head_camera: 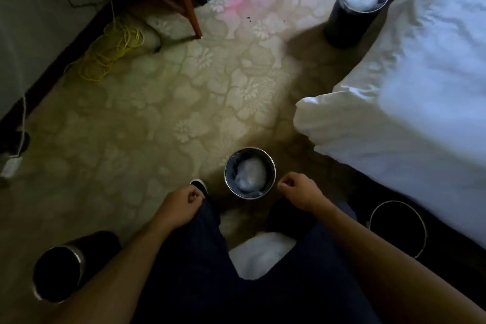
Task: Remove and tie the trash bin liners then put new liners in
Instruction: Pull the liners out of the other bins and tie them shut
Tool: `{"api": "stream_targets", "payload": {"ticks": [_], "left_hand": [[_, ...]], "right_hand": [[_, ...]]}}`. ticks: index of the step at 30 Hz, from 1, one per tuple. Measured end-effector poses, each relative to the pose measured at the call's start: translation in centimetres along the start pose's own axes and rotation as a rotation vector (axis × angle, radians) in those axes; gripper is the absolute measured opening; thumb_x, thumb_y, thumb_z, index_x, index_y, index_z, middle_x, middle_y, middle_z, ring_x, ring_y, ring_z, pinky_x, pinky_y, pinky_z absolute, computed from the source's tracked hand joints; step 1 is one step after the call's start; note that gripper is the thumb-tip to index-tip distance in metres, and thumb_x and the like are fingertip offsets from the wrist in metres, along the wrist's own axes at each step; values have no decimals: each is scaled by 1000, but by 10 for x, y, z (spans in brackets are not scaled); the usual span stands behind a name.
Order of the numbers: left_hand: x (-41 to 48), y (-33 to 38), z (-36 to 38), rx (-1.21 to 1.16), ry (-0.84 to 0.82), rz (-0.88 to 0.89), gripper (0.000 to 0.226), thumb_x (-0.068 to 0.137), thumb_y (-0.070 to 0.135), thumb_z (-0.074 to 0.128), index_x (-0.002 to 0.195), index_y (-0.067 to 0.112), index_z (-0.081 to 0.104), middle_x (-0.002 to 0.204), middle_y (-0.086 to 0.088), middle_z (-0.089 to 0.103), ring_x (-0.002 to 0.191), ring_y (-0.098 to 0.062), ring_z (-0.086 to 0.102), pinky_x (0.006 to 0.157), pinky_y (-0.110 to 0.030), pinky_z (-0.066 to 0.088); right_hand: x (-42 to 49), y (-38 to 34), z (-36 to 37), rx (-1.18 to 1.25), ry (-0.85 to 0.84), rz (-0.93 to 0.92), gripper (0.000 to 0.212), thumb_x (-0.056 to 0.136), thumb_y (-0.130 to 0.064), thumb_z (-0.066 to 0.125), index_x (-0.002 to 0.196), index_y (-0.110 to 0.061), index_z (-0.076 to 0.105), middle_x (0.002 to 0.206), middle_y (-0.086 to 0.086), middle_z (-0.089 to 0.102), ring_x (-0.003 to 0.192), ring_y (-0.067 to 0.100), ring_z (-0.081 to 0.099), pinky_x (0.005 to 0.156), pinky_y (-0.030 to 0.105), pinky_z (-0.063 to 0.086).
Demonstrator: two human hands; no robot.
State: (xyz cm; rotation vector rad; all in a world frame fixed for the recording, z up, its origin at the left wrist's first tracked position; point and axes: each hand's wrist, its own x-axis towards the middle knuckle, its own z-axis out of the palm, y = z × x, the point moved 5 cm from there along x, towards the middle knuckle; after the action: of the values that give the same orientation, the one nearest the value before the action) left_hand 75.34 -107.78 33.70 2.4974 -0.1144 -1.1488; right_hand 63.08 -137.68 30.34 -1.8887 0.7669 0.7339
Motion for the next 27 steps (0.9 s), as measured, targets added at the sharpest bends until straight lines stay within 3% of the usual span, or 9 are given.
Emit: {"api": "stream_targets", "payload": {"ticks": [6,9,12,16,21,24,27], "left_hand": [[77,-61,78,-43,25,140,12,94,22,61,88,31,67,84,10,66,78,-6,62,67,-22,44],[96,-93,111,-110,63,207,11,93,21,61,91,27,70,84,6,70,77,-11,67,73,-28,54],[87,-126,141,-104,87,265,10,93,22,63,89,28,69,84,5,70,78,-14,67,78,-32,55],[64,-144,149,-45,89,345,6,96,22,63,96,21,69,92,4,69,81,-15,68,76,-30,54],[52,-156,137,-51,173,334,6,96,24,63,93,22,68,92,1,68,80,-17,69,71,-31,55],[55,-152,143,21,188,346,8,96,23,63,88,25,65,90,4,68,79,-12,66,65,-25,48],[61,-139,150,78,180,331,7,95,23,64,88,25,65,89,5,67,79,-9,64,63,-22,46]], "right_hand": [[77,64,93,-70,67,-33,6,98,-27,60,94,-25,64,84,-7,64,86,17,65,76,30,50],[96,98,138,-104,115,-67,10,97,-27,61,97,-19,67,88,-2,67,87,20,67,77,32,52],[89,127,163,-131,187,-94,11,96,-28,61,98,-18,68,90,-1,68,82,15,65,71,28,52],[78,121,171,-153,226,-112,17,91,-29,63,93,-15,71,89,5,71,83,22,69,75,36,56],[58,92,167,-124,299,-234,13,91,-27,63,98,-18,70,91,-1,69,83,14,66,74,31,55],[58,102,165,-151,302,-234,13,93,-26,61,99,-17,68,88,1,68,78,14,65,62,26,49],[69,111,165,-182,252,-238,17,95,-25,59,98,-11,69,88,7,69,76,19,64,62,28,48]]}}
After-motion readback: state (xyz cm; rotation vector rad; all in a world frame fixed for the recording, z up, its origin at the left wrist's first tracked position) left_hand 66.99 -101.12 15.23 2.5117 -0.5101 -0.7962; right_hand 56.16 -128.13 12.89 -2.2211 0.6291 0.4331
